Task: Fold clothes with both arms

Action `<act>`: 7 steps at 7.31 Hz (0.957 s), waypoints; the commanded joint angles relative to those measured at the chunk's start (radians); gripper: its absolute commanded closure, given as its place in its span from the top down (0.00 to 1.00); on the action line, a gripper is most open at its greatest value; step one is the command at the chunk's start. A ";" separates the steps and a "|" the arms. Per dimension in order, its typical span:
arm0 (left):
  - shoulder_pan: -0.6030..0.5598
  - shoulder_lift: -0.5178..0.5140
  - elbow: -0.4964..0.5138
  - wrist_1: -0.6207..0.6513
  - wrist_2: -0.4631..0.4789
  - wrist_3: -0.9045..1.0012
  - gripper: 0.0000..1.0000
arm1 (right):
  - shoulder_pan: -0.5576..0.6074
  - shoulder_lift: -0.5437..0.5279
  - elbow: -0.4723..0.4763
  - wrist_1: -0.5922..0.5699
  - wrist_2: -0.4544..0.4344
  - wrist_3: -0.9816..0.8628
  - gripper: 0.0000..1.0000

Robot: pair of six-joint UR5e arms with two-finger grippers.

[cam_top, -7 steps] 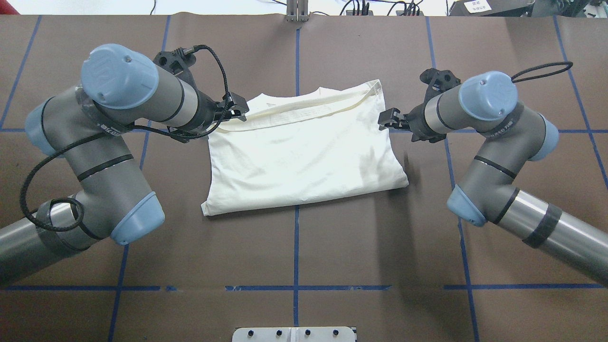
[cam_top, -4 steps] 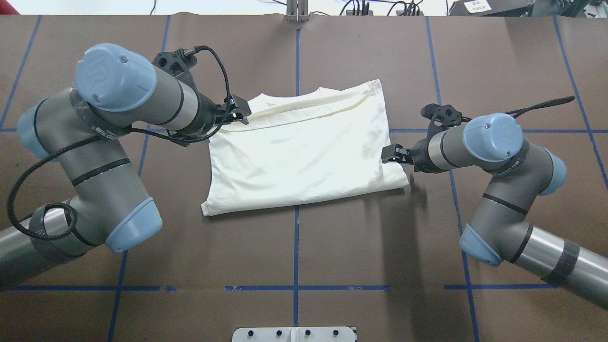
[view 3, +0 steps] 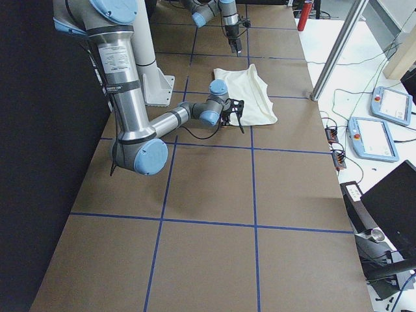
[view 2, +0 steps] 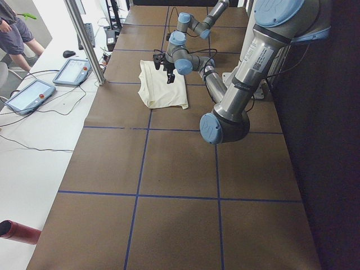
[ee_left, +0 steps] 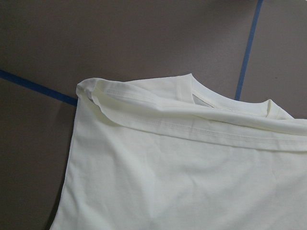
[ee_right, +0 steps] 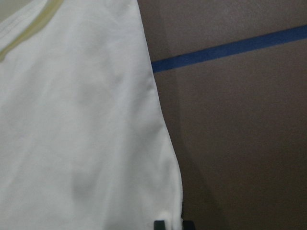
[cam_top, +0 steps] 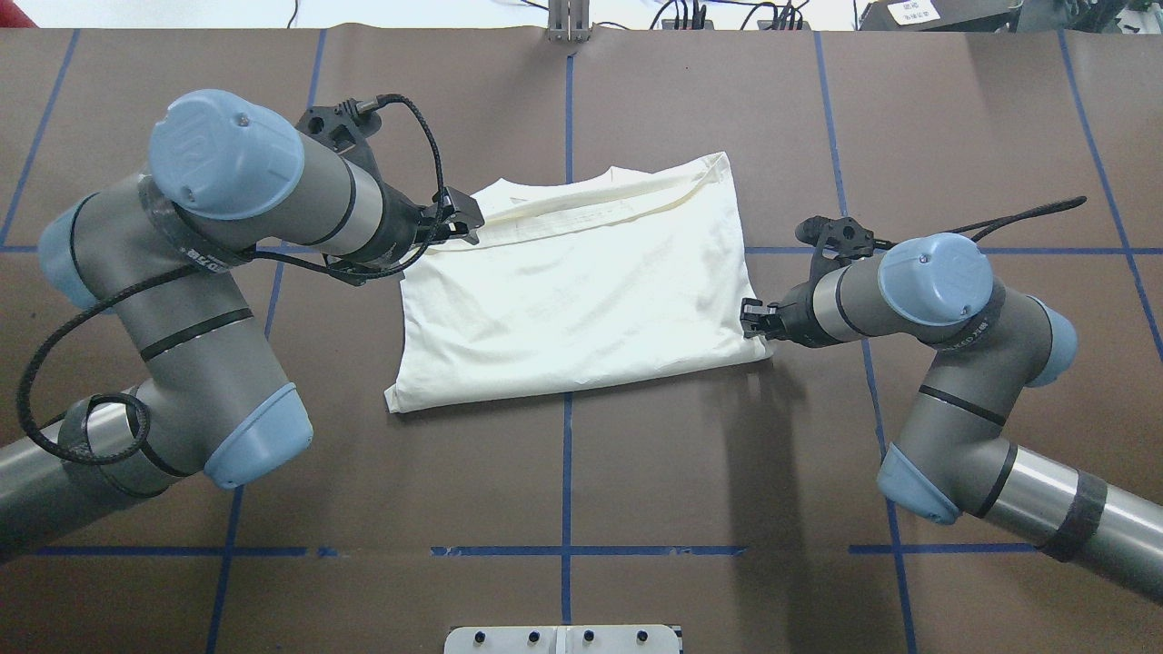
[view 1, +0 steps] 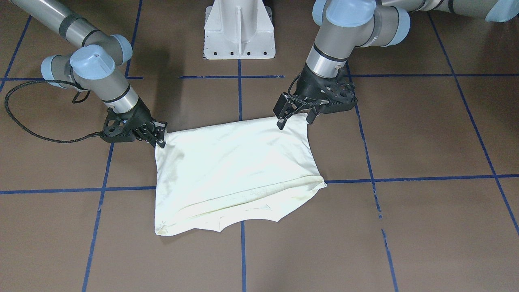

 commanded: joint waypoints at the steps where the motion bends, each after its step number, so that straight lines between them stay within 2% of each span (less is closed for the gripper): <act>1: 0.015 0.000 -0.011 -0.001 0.001 -0.002 1.00 | 0.001 -0.060 0.059 0.008 0.022 -0.001 0.00; 3: 0.017 -0.003 -0.015 -0.001 0.000 -0.002 1.00 | -0.051 -0.316 0.323 0.009 0.073 -0.001 0.00; 5: 0.018 -0.001 -0.052 0.005 0.000 -0.002 1.00 | -0.202 -0.484 0.458 0.009 0.073 0.009 0.00; 7: 0.046 -0.003 -0.060 0.002 -0.002 -0.002 1.00 | -0.365 -0.537 0.529 0.011 0.071 0.058 0.00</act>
